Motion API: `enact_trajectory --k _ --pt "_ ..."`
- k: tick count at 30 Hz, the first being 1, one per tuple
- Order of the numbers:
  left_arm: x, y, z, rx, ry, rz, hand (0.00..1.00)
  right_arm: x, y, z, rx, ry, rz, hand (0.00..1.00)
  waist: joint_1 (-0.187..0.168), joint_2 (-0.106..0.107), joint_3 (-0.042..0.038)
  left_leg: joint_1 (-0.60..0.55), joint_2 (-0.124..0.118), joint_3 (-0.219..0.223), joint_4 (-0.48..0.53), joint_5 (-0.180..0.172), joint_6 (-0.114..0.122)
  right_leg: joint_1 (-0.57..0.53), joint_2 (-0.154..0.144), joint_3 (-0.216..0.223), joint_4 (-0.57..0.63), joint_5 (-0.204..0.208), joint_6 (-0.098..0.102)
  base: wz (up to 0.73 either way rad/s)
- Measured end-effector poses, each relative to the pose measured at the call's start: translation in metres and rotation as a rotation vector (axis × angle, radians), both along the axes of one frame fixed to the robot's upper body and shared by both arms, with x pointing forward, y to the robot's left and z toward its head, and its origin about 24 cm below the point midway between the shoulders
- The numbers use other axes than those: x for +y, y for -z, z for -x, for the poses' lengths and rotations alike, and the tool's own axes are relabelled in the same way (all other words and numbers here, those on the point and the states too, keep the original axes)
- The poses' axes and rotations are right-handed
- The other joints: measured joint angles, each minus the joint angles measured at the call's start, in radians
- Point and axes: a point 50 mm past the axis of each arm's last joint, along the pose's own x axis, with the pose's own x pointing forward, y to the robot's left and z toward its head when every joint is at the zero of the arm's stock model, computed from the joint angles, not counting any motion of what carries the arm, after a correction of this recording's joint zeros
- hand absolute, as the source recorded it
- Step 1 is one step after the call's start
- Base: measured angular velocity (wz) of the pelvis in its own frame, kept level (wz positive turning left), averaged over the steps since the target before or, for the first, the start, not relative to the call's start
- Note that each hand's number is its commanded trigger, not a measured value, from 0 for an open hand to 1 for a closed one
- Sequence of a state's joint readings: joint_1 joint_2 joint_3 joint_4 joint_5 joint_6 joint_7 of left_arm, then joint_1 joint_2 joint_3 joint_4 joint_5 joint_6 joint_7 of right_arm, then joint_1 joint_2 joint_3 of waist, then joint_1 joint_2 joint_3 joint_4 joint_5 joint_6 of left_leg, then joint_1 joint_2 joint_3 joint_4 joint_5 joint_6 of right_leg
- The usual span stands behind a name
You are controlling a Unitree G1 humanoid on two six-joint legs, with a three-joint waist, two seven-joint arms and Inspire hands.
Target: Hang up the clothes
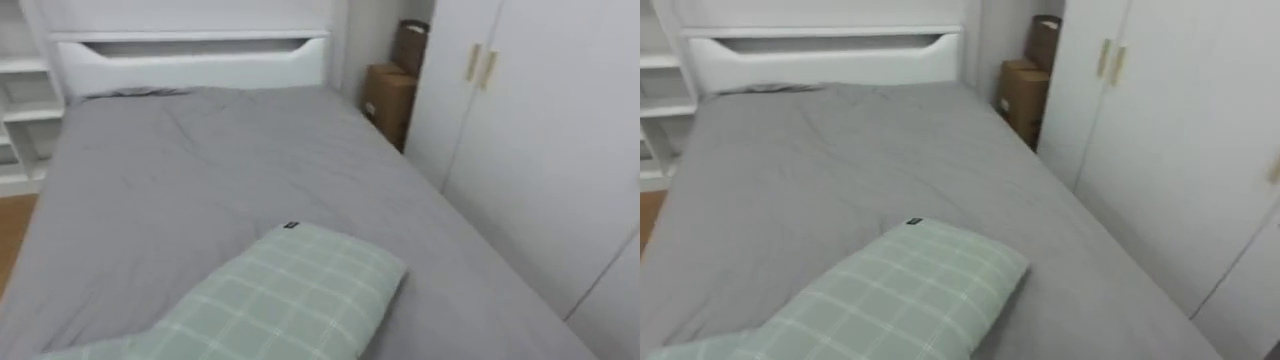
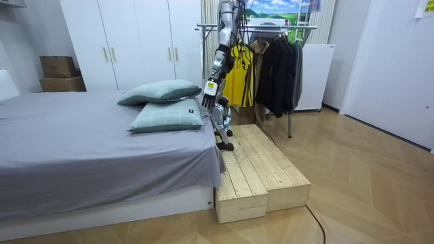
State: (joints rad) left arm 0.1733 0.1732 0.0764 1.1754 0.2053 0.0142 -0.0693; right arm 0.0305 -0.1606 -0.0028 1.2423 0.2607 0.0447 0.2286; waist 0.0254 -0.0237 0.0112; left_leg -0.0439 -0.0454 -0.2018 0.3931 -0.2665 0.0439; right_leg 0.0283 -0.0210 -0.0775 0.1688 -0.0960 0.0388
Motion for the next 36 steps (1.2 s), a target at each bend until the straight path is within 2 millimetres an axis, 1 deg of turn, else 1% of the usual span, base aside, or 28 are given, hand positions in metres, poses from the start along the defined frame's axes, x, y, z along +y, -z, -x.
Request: enact_trajectory --k 1,2,3,4,6,7,8,9,10,14,15,17,18,19,20,21,22,26,29,31,35,36 --pt "-0.001 0.001 0.003 0.01 -0.003 0.003 0.0 0.0 -0.001 -0.003 -0.005 -0.005 0.002 0.0 0.01 0.004 -0.0005 0.006 0.003 0.001 -0.006 -0.001 -0.001 0.007 0.001 -0.006 0.0 -0.001 -0.007 0.23" --pt "-0.001 0.001 0.01 0.026 -0.008 0.004 0.0 0.0 -0.001 -0.006 -0.011 -0.03 0.007 0.0 0.025 0.005 -0.0028 0.019 0.004 0.005 -0.022 0.0 -0.001 0.012 -0.001 -0.006 0.002 -0.007 -0.011 0.11" --pt "-0.002 0.001 0.011 0.032 -0.01 0.005 0.0 0.001 -0.001 -0.008 -0.015 -0.046 0.01 0.0 0.033 0.007 -0.0036 0.026 0.005 0.007 -0.028 0.0 -0.001 0.017 -0.001 -0.005 0.002 -0.011 -0.01 0.05" --pt "-0.002 0.002 0.016 0.049 -0.014 0.006 0.0 0.002 -0.002 -0.011 -0.021 -0.073 0.013 0.0 0.038 0.011 -0.0025 0.035 0.005 0.005 -0.034 0.0 -0.002 0.028 -0.002 -0.006 0.001 -0.019 -0.01 0.11" --pt "-0.002 0.002 0.021 0.066 -0.021 0.009 0.0 0.004 -0.002 -0.015 -0.035 -0.091 0.013 0.0 0.045 0.009 -0.0045 0.045 0.004 0.006 -0.041 -0.001 -0.002 0.036 -0.005 -0.009 0.0 -0.028 -0.009 0.09" --pt "-0.003 0.002 0.025 0.077 -0.031 0.013 0.0 0.004 -0.003 -0.016 -0.042 -0.105 0.015 0.0 0.055 0.011 -0.0035 0.059 0.003 0.006 -0.059 -0.001 -0.002 0.042 -0.006 -0.007 -0.001 -0.033 -0.008 0.0" --pt "-0.003 0.002 0.03 0.09 -0.041 0.015 0.0 0.006 -0.003 -0.017 -0.047 -0.125 0.018 0.0 0.059 0.009 -0.0033 0.067 0.003 0.003 -0.062 -0.001 -0.002 0.05 -0.007 -0.009 -0.001 -0.036 -0.007 0.0" --pt "-0.003 0.002 0.031 0.092 -0.046 0.016 0.0 0.007 -0.003 -0.017 -0.049 -0.132 0.017 0.0 0.059 0.011 -0.0011 0.072 0.003 0.001 -0.065 -0.001 -0.002 0.055 -0.008 -0.011 -0.001 -0.039 -0.007 0.14" --pt "-0.003 0.002 0.033 0.099 -0.048 0.017 0.0 0.008 -0.002 -0.017 -0.048 -0.145 0.014 0.0 0.059 0.008 -0.0032 0.076 0.002 -0.005 -0.068 -0.001 -0.002 0.06 -0.009 -0.019 0.0 -0.043 -0.008 0.18" --pt "-0.006 0.003 0.029 0.097 -0.048 0.024 0.0 0.011 -0.002 -0.017 -0.05 -0.169 0.006 0.0 0.058 -0.003 0.0028 0.073 0.004 -0.023 -0.072 -0.003 -0.005 0.066 -0.009 -0.048 0.0 -0.049 -0.011 0.18" --pt "-0.007 0.004 0.029 0.098 -0.048 0.027 0.0 0.011 -0.002 -0.016 -0.045 -0.172 0.005 0.0 0.058 -0.003 0.003 0.073 0.003 -0.029 -0.072 -0.003 -0.006 0.069 -0.01 -0.06 -0.001 -0.049 -0.011 0.31" --pt "-0.008 0.004 0.024 0.084 -0.045 0.028 0.0 0.01 0.001 -0.006 -0.002 -0.159 0.004 0.0 0.038 -0.013 0.0039 0.067 -0.002 -0.056 -0.067 -0.004 -0.007 0.082 -0.014 -0.097 -0.007 -0.058 -0.011 0.47" --pt "-0.008 0.003 0.022 0.075 -0.042 0.026 0.0 0.009 0.002 -0.003 0.008 -0.156 0.003 0.0 0.034 -0.016 0.0031 0.061 -0.002 -0.055 -0.063 -0.005 -0.008 0.087 -0.015 -0.109 -0.014 -0.061 -0.014 0.59" --pt "-0.007 0.003 0.018 0.06 -0.04 0.023 0.0 0.009 0.003 0.002 0.025 -0.149 0.002 0.0 0.019 -0.019 0.0029 0.044 0.004 -0.033 -0.046 -0.007 -0.013 0.096 -0.015 -0.133 -0.026 -0.065 -0.014 0.76" --pt "-0.007 0.002 0.014 0.046 -0.037 0.024 0.0 0.007 0.003 0.009 0.042 -0.117 0.0 0.0 -0.002 -0.018 0.0021 0.025 0.017 0.017 -0.031 -0.01 -0.017 0.103 -0.017 -0.163 -0.029 -0.07 -0.014 0.79" --pt "-0.008 0.002 0.012 0.041 -0.036 0.024 0.0 0.006 0.004 0.012 0.052 -0.092 -0.003 0.0 -0.007 -0.016 0.001 0.019 0.024 0.042 -0.024 -0.011 -0.019 0.105 -0.017 -0.175 -0.03 -0.072 -0.013 0.57" --pt "-0.008 0.002 0.012 0.045 -0.035 0.022 0.0 0.005 0.005 0.018 0.065 -0.049 -0.012 0.0 -0.003 -0.014 0.0002 0.019 0.029 0.054 -0.023 -0.012 -0.021 0.107 -0.017 -0.183 -0.028 -0.075 -0.013 0.22" --pt "-0.008 0.003 0.016 0.065 -0.04 0.02 0.0 0.004 0.005 0.027 0.076 0.028 -0.045 0.0 0.001 -0.006 -0.0027 0.021 0.031 0.053 -0.033 -0.01 -0.024 0.105 -0.014 -0.184 -0.032 -0.076 -0.013 0.02" --pt "-0.008 0.003 0.017 0.076 -0.043 0.024 0.0 0.003 0.005 0.032 0.082 0.059 -0.056 0.0 -0.001 0.005 -0.0095 0.023 0.033 0.063 -0.042 -0.009 -0.025 0.102 -0.013 -0.176 -0.032 -0.076 -0.013 -0.06" --pt "-0.008 0.003 0.017 0.078 -0.047 0.024 0.0 0.003 0.005 0.032 0.082 0.073 -0.059 0.0 -0.005 0.011 -0.0119 0.028 0.033 0.064 -0.051 -0.009 -0.026 0.102 -0.014 -0.174 -0.031 -0.076 -0.013 -0.05" --pt "-0.009 0.003 0.016 0.073 -0.05 0.021 0.0 0.004 0.005 0.028 0.082 0.069 -0.072 0.0 -0.019 0.017 -0.0096 0.043 0.033 0.067 -0.062 -0.009 -0.026 0.11 -0.015 -0.172 -0.032 -0.076 -0.013 -0.01" --pt "-0.009 0.003 0.017 0.075 -0.051 0.021 0.0 0.004 0.005 0.028 0.081 0.067 -0.075 0.0 -0.017 0.019 -0.0098 0.044 0.033 0.067 -0.064 -0.009 -0.026 0.111 -0.014 -0.172 -0.032 -0.076 -0.013 0.0"
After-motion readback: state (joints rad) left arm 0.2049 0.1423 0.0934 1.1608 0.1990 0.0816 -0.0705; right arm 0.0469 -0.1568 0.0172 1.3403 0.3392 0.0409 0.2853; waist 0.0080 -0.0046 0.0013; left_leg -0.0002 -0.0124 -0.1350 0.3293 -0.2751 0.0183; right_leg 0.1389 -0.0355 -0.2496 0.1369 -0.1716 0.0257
